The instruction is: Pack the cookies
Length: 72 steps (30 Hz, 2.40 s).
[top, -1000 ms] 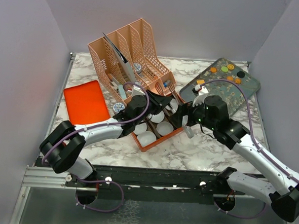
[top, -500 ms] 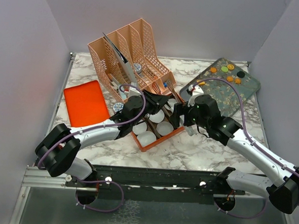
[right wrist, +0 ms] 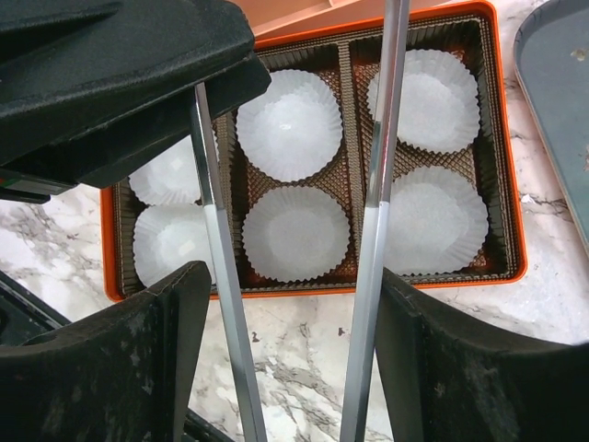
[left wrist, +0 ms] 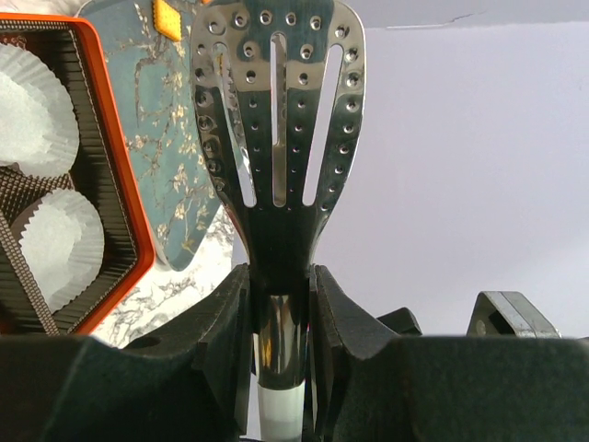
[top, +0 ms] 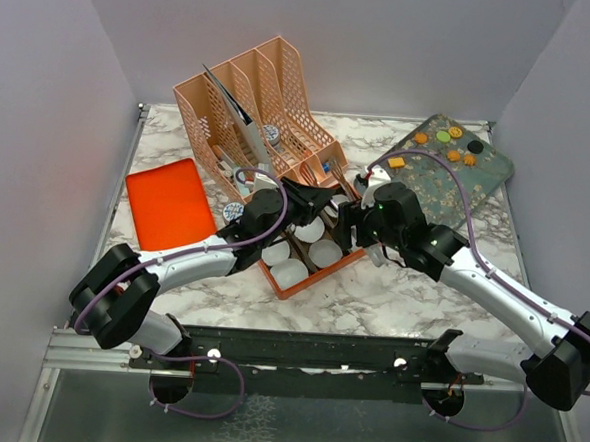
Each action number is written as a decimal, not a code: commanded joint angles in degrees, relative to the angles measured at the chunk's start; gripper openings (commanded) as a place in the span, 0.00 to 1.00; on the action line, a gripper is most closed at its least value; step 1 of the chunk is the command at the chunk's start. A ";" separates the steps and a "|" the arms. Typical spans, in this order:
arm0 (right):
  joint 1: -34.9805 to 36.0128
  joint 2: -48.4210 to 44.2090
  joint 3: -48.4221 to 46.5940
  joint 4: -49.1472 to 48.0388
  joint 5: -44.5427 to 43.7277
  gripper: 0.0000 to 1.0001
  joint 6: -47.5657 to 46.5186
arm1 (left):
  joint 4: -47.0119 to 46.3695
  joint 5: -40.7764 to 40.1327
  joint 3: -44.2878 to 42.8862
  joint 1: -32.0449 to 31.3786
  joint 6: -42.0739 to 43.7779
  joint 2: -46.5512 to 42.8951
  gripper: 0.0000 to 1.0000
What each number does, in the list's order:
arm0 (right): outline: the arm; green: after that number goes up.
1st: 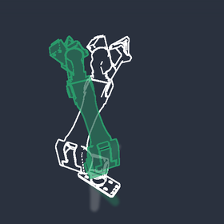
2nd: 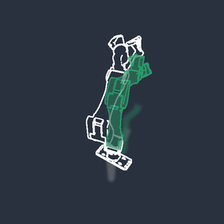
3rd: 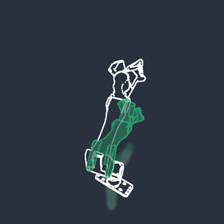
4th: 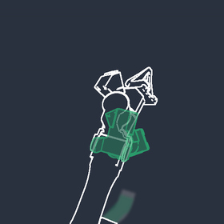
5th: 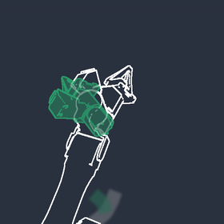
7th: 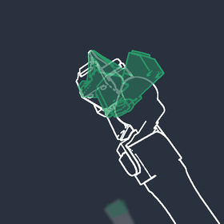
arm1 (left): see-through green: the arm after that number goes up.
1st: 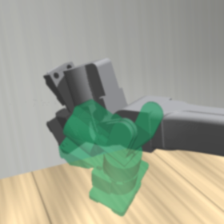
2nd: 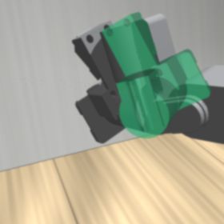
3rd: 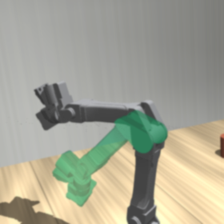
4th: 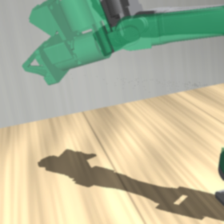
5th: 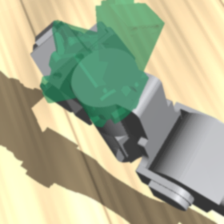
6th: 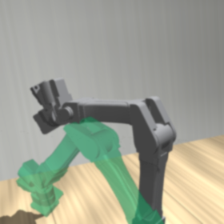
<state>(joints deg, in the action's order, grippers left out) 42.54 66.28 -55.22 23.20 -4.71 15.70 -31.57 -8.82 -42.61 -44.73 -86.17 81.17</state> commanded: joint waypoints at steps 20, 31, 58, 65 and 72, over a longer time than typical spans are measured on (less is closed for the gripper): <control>0.50 -0.31 -3.01 1.28 0.73 0.42 -1.21 | 0.15 -1.01 3.21 0.04 -0.29 -1.74 0.37; 0.52 -0.10 -3.12 1.50 3.98 0.40 -1.92 | 1.94 -0.73 2.09 0.47 2.56 -0.72 0.71; 0.52 -1.88 -4.55 -0.28 3.37 0.43 -2.08 | 2.17 1.76 3.38 1.05 1.31 3.01 0.62; 0.44 0.06 -6.66 4.44 -1.67 0.37 -0.72 | 4.32 -0.72 4.77 2.06 6.32 -2.37 0.79; 0.39 5.67 -12.03 13.12 -9.13 0.37 -0.18 | 16.80 -8.44 3.08 3.50 20.92 -13.97 0.92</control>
<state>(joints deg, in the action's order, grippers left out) 43.16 69.12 -63.37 31.57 -6.76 14.92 -25.21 -9.76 -38.63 -41.98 -75.81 73.91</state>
